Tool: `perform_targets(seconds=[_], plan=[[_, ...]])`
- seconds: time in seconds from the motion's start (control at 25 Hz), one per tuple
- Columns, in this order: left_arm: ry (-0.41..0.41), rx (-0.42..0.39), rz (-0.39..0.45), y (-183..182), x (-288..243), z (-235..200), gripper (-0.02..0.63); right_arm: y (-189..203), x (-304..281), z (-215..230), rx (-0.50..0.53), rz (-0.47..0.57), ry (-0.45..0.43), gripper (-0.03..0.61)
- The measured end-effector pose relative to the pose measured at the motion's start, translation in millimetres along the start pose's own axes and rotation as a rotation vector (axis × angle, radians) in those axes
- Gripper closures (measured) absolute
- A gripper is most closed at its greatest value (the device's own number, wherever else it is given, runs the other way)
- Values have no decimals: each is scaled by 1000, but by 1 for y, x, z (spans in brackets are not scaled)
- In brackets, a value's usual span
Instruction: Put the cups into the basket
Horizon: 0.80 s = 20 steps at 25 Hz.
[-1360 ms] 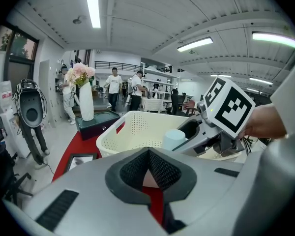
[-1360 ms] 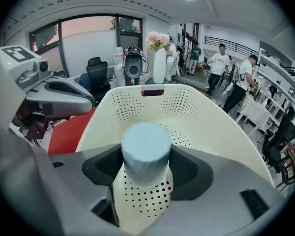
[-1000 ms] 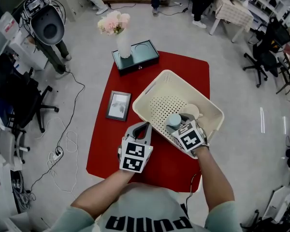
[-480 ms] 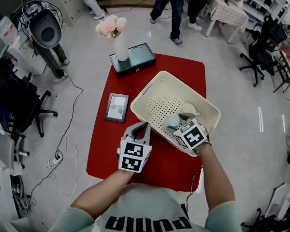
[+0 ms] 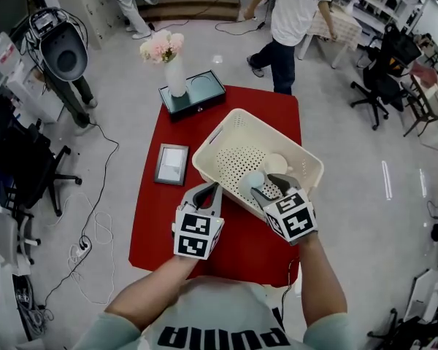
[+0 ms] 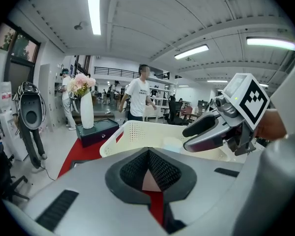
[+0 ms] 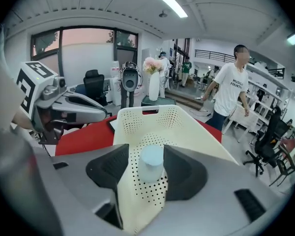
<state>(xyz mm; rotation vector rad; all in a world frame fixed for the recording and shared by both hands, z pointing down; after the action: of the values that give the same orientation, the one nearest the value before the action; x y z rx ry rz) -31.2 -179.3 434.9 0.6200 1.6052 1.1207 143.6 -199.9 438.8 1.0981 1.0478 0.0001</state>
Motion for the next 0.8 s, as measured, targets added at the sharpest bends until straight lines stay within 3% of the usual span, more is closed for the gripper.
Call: perform_targets(seconds=[0.2,0.32,0.56,0.8], plan=[[9,-5,26,0,13,0,611,-1,19,-28,-51,103,85,483],[13,-12,37,2,21,-1,611,-1,28,-45,-98,165,133,539],[22,-11,61,4,43,-2,611,4,47,-74,-187,263,207,563],[37,-20,80,9,66,-5,611,19,52,-104,-243,292,235,565]])
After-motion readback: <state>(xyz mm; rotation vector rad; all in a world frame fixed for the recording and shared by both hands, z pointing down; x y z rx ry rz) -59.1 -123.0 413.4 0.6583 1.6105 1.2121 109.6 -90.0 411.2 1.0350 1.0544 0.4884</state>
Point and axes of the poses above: the fingertips, and each gripper's own axes: x backward along the fingers, z to its right, y out of its underside, the point moved 7 cm from there along x, backward along the fingers, and after that the axes turned 10 degrees about -y, right-handed, at the moved point
